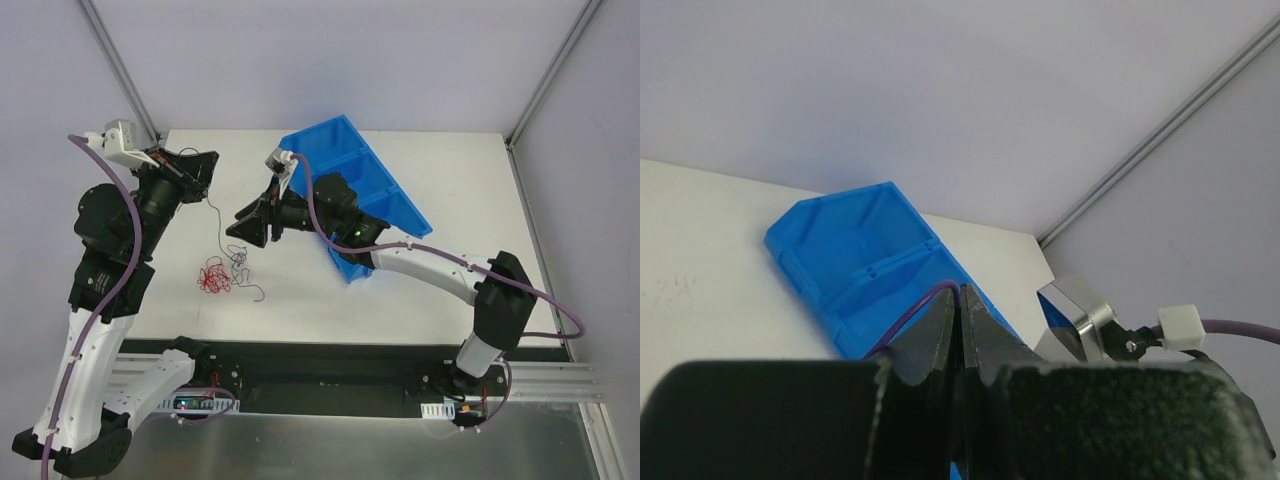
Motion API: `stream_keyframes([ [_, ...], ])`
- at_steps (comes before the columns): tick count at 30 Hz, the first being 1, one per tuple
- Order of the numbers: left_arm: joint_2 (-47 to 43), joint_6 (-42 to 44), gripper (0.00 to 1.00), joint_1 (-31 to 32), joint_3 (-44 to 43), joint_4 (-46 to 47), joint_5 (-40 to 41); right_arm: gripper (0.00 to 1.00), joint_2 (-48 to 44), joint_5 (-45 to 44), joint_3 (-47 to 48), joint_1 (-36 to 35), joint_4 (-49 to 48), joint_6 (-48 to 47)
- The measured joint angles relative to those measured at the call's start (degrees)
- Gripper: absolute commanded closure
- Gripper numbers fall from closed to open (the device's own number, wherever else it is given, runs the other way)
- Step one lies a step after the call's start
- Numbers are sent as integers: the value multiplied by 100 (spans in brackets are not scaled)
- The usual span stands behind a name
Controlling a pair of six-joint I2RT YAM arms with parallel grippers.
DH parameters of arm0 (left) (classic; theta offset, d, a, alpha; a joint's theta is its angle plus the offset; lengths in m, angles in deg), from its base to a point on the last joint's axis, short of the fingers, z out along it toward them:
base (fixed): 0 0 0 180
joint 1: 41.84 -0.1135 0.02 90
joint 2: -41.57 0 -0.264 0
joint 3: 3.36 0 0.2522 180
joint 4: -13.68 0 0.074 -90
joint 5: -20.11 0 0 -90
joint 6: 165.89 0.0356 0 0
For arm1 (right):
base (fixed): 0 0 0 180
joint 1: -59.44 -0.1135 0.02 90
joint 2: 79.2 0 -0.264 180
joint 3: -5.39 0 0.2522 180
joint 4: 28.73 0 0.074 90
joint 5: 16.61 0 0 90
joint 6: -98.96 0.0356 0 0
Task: Untangle the cables
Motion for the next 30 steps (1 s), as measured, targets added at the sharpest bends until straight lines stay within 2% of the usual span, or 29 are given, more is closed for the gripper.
stream_keyframes([
  [8, -22, -92, 100, 2, 42, -2, -262, 42, 199, -7, 35, -4, -120, 133],
  [13, -15, -44, 100, 0, 42, -2, -898, 42, 398, 138, 197, -4, -129, 212],
  [18, -7, -33, 100, 2, 42, -2, -1414, 47, 501, 258, 258, -4, -223, 317],
  [20, -9, -31, 100, 2, 42, -2, -1508, 53, 507, 240, 258, -4, -214, 337],
  [22, -9, -31, 100, 2, 42, -2, -1569, 64, 507, 214, 260, -4, -197, 341],
  [23, -9, -31, 100, 0, 42, -2, -1609, 71, 507, 197, 260, -4, -197, 326],
  [25, -9, -33, 100, 2, 42, -2, -1668, 94, 507, 177, 264, -4, -181, 330],
  [26, -9, -33, 100, 0, 42, -2, -1670, 99, 507, 157, 271, -4, -166, 306],
  [30, -66, 35, 100, 2, 94, 4, -1569, 99, 503, 26, 273, -4, -116, 262],
])
